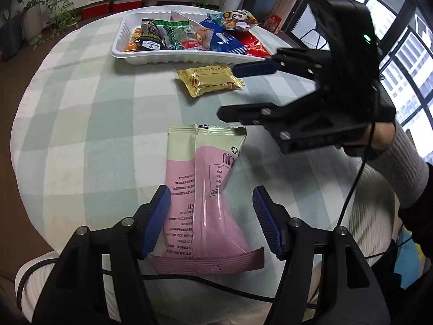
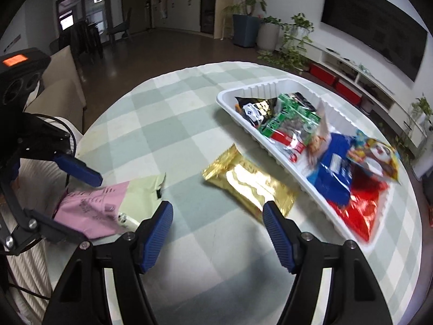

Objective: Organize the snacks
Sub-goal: 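Grasp the pink-and-cream packet with left tool while right tool grasps the gold packet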

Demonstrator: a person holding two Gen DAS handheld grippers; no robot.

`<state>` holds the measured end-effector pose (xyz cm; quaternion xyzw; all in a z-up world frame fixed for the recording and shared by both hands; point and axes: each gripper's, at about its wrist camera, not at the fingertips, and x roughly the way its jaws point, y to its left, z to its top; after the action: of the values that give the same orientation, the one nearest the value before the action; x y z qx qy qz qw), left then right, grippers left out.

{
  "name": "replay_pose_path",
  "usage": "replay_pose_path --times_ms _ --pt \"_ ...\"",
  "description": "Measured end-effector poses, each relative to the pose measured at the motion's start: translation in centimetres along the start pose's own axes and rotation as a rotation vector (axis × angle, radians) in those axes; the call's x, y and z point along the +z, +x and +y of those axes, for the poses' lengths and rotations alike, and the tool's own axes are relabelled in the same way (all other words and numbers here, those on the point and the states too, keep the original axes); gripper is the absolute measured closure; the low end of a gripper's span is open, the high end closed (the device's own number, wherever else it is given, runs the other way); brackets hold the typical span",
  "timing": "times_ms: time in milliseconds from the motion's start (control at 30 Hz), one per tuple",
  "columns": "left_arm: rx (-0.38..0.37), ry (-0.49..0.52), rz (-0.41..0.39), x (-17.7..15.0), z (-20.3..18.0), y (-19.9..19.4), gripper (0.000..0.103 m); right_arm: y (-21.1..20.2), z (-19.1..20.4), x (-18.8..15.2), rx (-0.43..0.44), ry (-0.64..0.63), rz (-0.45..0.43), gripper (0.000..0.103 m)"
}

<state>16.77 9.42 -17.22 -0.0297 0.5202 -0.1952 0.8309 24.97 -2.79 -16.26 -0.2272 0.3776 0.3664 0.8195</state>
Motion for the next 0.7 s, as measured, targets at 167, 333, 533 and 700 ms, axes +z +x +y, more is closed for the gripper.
replay_pose_path --times_ms 167,333,533,700 --pt "0.007 0.000 0.006 0.0 0.3 0.2 0.042 2.7 -1.1 1.2 0.021 -0.038 0.049 0.030" --pt "0.017 -0.002 0.009 0.0 0.7 0.6 0.042 3.8 -1.8 1.8 0.028 -0.067 0.073 0.020" --pt "0.020 -0.003 0.018 -0.1 0.9 1.2 0.042 4.6 -2.7 1.9 0.056 -0.058 0.100 0.020" --pt "0.031 0.005 0.022 -0.3 0.8 1.5 0.042 4.4 -3.1 1.8 0.051 -0.031 0.112 0.028"
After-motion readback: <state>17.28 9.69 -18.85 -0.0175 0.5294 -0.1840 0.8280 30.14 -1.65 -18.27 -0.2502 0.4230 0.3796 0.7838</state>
